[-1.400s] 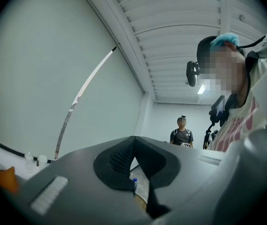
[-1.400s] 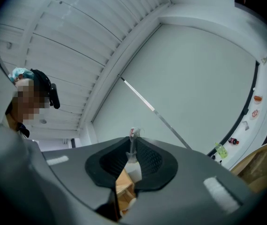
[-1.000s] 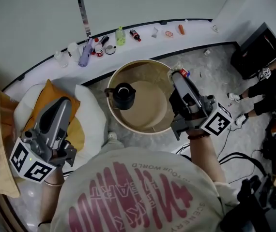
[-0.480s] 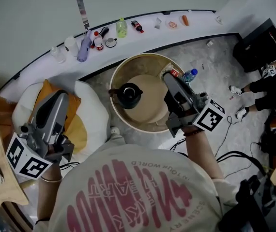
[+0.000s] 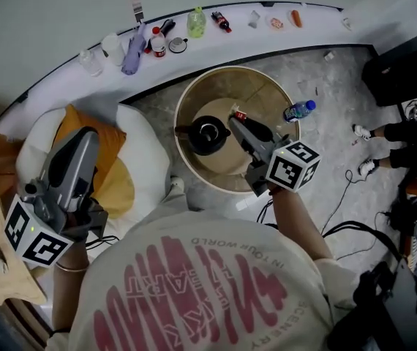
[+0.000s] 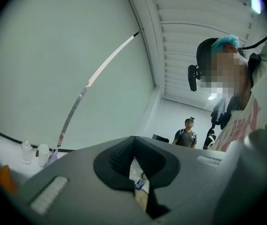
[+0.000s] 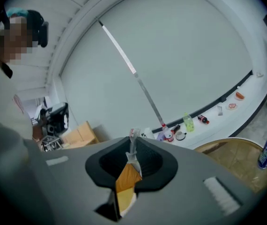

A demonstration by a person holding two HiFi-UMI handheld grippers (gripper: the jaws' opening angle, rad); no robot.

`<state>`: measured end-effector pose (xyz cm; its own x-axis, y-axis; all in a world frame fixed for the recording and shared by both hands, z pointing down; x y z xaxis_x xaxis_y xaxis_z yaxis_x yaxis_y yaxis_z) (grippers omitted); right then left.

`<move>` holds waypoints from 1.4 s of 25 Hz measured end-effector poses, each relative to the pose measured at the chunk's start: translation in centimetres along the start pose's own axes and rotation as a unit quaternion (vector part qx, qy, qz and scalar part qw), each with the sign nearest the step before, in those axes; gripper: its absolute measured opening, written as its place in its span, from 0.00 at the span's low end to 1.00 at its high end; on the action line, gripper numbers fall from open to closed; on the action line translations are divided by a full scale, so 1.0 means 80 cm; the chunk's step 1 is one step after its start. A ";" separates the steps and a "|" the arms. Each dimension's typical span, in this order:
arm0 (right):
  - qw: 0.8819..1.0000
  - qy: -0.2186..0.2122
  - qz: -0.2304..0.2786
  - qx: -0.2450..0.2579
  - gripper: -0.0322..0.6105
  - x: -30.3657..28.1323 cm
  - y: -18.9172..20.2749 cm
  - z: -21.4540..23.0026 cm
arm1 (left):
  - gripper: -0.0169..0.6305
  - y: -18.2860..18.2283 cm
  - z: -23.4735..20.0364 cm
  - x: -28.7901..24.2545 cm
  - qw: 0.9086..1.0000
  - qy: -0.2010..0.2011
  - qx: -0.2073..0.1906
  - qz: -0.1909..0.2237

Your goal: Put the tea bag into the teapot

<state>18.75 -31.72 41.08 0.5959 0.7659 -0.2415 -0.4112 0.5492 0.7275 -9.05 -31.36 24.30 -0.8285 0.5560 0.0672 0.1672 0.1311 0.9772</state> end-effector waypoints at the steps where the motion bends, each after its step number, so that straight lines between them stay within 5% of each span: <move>1: 1.000 0.014 -0.012 0.006 0.11 -0.008 0.009 0.009 | 0.04 0.001 -0.005 0.002 1.000 -0.006 0.004 0.002; 10: 0.982 0.138 -0.128 -0.031 0.11 -0.063 0.106 0.113 | 0.04 0.009 -0.035 0.031 0.999 -0.048 0.000 -0.003; 18: 0.952 0.186 -0.242 0.004 0.11 -0.098 0.164 0.145 | 0.04 0.010 -0.061 0.069 0.996 -0.088 -0.003 -0.005; 26: 0.898 0.236 -0.364 0.079 0.11 -0.110 0.198 0.165 | 0.04 0.012 -0.081 0.093 0.993 -0.118 0.002 -0.006; 35: 0.847 0.258 -0.455 0.096 0.11 -0.132 0.211 0.182 | 0.04 0.023 -0.106 0.102 0.991 -0.132 0.014 -0.007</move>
<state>15.57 -35.39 65.28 0.2043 0.1253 -0.9709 0.2050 0.9643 0.1676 -20.04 -33.53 28.38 -0.6632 0.7484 -0.0049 0.1740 0.1605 0.9716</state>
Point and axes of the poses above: the fingertips, and each gripper's own axes: x backward along the fingers, z to its right, y out of its underside, the point moved 3 cm from there along x, backward along the fingers, and after that the axes turned 11 degrees about -x, right-handed, at the moved point
